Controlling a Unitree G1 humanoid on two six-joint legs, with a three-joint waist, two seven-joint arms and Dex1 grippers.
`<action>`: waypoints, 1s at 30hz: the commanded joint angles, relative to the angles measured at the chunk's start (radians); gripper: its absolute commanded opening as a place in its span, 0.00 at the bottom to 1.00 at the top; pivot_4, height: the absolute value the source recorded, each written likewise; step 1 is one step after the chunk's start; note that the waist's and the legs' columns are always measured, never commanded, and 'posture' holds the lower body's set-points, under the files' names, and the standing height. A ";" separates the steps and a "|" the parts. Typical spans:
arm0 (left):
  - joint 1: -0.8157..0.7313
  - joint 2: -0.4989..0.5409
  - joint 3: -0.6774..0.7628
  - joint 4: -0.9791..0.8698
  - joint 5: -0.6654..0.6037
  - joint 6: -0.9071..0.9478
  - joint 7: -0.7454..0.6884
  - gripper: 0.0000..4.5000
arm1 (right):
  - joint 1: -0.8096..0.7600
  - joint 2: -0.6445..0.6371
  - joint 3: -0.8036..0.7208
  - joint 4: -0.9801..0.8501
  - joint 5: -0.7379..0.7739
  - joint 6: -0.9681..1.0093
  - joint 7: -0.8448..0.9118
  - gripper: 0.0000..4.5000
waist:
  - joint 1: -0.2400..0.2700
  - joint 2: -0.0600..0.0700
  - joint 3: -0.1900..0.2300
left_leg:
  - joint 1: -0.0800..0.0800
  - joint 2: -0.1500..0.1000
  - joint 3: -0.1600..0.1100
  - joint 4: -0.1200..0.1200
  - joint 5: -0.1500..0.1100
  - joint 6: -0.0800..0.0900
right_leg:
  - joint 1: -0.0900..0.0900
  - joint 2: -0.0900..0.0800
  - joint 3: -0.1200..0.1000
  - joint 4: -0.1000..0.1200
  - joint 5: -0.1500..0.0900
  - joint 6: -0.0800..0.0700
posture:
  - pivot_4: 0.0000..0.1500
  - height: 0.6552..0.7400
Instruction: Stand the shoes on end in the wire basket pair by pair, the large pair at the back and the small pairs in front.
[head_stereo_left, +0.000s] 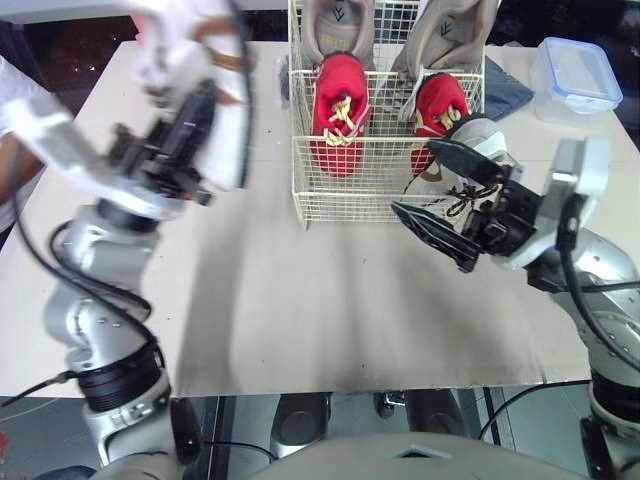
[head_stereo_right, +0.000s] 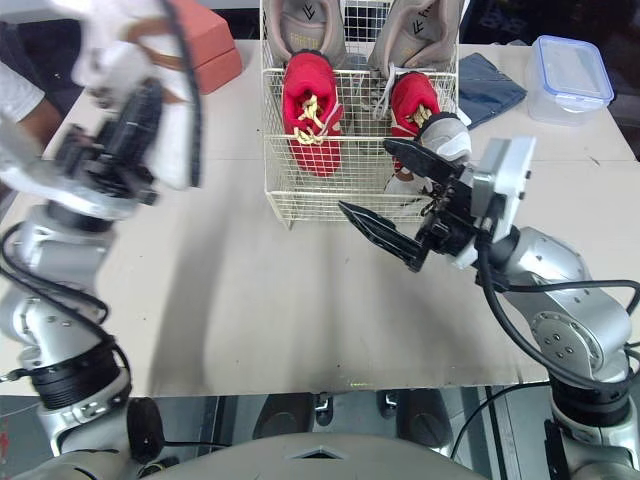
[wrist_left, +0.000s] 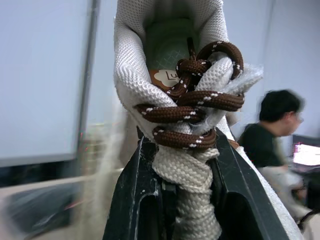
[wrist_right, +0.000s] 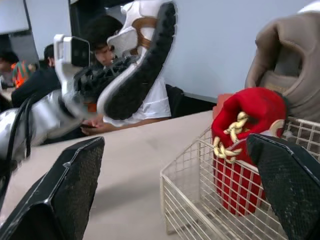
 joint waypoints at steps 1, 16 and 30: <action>-0.014 -0.067 -0.123 -0.088 0.098 -0.075 0.053 0.09 | -0.067 0.037 -0.007 -0.034 0.147 0.078 -0.149 1.00 | -0.001 0.000 0.000 | 0.000 0.000 0.000 0.000 0.000 0.000 | 0.000 0.000 0.000 0.000 0.000 0.000 | 1.00 0.36; -0.012 -0.105 -0.370 -0.044 0.380 -0.294 -0.029 0.09 | -0.142 0.091 0.011 0.019 0.338 0.182 -0.383 0.73 | 0.000 0.000 0.000 | -0.001 0.000 0.000 0.000 0.000 0.000 | -0.001 0.003 0.000 -0.001 0.000 0.000 | 1.00 0.36; -0.004 -0.102 -0.370 -0.024 0.299 -0.276 -0.083 0.32 | -0.152 0.115 0.029 0.041 0.328 0.182 -0.406 0.00 | -0.001 0.001 0.000 | -0.002 0.001 0.000 -0.001 -0.002 0.003 | -0.002 0.003 0.001 -0.002 0.000 0.000 | 1.00 0.36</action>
